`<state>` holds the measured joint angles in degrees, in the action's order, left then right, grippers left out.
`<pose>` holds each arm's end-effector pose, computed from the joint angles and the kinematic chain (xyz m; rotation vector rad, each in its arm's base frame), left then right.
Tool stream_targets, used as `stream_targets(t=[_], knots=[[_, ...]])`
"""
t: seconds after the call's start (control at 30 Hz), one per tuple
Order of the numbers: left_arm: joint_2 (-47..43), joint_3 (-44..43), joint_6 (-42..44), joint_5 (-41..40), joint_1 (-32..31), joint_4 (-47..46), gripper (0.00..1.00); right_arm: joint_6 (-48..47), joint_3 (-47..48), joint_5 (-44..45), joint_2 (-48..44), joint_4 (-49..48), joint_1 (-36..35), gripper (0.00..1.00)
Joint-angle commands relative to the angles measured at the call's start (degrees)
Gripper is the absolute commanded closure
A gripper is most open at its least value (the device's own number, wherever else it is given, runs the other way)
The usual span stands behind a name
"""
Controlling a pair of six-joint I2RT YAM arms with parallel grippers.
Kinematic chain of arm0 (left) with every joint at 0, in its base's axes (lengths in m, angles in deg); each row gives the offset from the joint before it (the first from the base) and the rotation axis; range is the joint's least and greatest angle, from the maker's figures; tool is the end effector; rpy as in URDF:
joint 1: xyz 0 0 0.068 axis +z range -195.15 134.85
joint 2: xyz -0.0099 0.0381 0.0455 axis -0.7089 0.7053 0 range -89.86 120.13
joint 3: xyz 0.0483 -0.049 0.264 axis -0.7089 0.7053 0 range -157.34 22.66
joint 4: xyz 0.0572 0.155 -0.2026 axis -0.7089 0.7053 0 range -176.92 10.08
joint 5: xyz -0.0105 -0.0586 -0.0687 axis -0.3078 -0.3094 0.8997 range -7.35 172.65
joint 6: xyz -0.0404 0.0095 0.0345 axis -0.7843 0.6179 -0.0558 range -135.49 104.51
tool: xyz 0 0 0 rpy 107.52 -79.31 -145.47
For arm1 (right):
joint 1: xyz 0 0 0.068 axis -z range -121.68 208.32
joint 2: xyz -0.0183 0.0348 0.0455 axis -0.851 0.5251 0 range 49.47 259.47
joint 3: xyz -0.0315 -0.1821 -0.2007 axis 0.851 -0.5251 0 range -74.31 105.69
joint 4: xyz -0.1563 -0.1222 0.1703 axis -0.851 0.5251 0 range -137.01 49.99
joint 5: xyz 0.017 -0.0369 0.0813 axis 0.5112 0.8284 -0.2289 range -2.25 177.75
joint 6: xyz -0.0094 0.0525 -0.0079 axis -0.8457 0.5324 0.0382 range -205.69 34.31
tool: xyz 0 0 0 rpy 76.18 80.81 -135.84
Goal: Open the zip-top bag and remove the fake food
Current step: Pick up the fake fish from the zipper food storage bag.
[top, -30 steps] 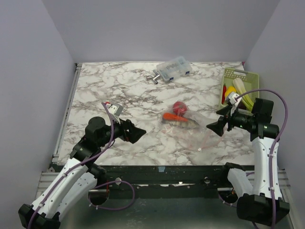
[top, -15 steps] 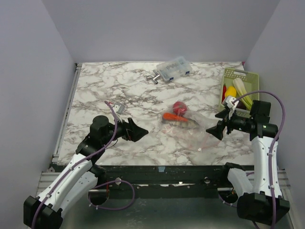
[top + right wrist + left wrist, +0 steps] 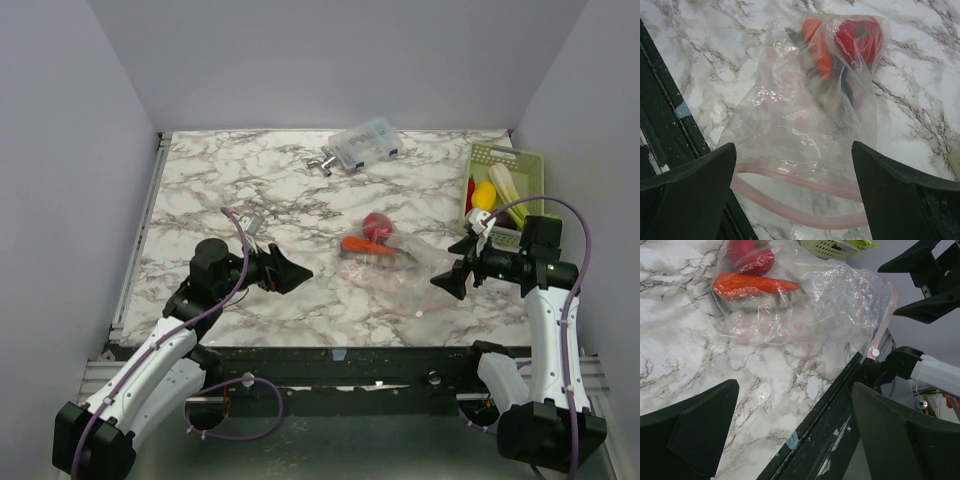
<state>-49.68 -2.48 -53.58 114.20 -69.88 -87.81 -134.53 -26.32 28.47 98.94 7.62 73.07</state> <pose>0.1481 -0.0888 0.2525 0.1970 1.9629 -1.2469 0.1492 -0.0076 0.2912 -0.9373 1.8488 0.6599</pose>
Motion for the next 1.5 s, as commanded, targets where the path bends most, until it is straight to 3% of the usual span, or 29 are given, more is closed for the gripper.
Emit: stream_targets(t=[0.0,0.6,1.2,1.47], knots=[[1.9,0.9,-0.8,3.4,0.6,-3.7,0.01,-7.1,-0.4,-1.8,0.0,4.8,0.3,0.00],[5.5,2.0,-2.4,4.3,0.6,-6.9,0.02,-9.2,-1.5,-0.2,0.5,2.6,0.3,0.00],[19.2,-0.3,-9.5,7.9,0.4,-19.5,0.01,-24.2,1.9,-3.2,5.6,11.9,0.0,0.02],[23.1,-4.0,-6.2,4.5,0.0,-14.7,0.01,-17.7,11.3,3.7,6.5,15.0,0.0,0.03]])
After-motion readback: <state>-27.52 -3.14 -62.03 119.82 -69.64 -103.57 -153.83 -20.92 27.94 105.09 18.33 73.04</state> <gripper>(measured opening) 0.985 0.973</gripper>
